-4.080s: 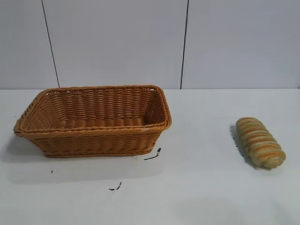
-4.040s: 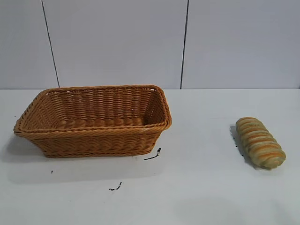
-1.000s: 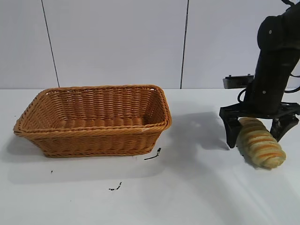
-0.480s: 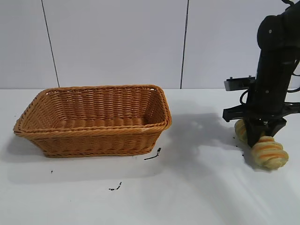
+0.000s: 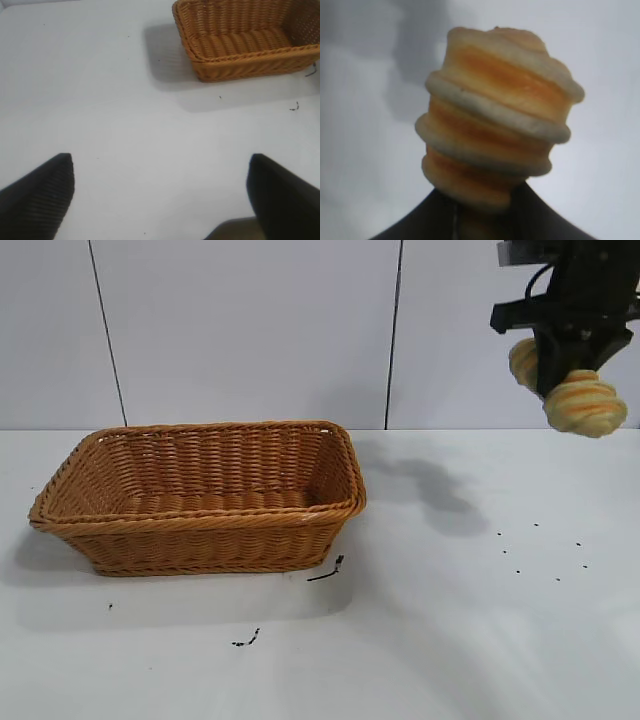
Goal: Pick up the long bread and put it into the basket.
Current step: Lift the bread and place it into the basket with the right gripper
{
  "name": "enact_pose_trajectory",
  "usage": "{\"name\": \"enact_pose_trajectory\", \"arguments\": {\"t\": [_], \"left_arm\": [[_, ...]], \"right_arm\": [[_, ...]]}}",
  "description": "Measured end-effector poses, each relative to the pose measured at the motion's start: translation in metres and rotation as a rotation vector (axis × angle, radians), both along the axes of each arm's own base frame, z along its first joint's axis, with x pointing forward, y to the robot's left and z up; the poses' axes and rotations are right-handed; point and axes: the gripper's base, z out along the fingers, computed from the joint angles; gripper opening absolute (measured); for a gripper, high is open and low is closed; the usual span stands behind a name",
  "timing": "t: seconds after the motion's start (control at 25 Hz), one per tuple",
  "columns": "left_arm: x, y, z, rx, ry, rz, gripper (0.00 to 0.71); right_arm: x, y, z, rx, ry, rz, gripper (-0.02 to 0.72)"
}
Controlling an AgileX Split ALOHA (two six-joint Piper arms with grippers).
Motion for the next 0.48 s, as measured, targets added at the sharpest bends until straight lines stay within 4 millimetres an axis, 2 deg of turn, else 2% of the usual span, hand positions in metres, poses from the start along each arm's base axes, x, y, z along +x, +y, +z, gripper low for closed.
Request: {"name": "enact_pose_trajectory", "arguments": {"t": [0.2, 0.32, 0.48], "left_arm": [[0.0, 0.0, 0.0, 0.0, 0.0, 0.0, 0.696], [0.0, 0.0, 0.0, 0.0, 0.0, 0.0, 0.696], [0.0, 0.0, 0.0, 0.0, 0.0, 0.0, 0.696]], "right_arm": [[0.001, 0.072, 0.007, -0.041, -0.084, 0.284, 0.135], [-0.009, 0.119, 0.002, -0.084, -0.121, 0.493, 0.134], [-0.021, 0.18, -0.009, -0.16, -0.265, 0.811, 0.134]]}}
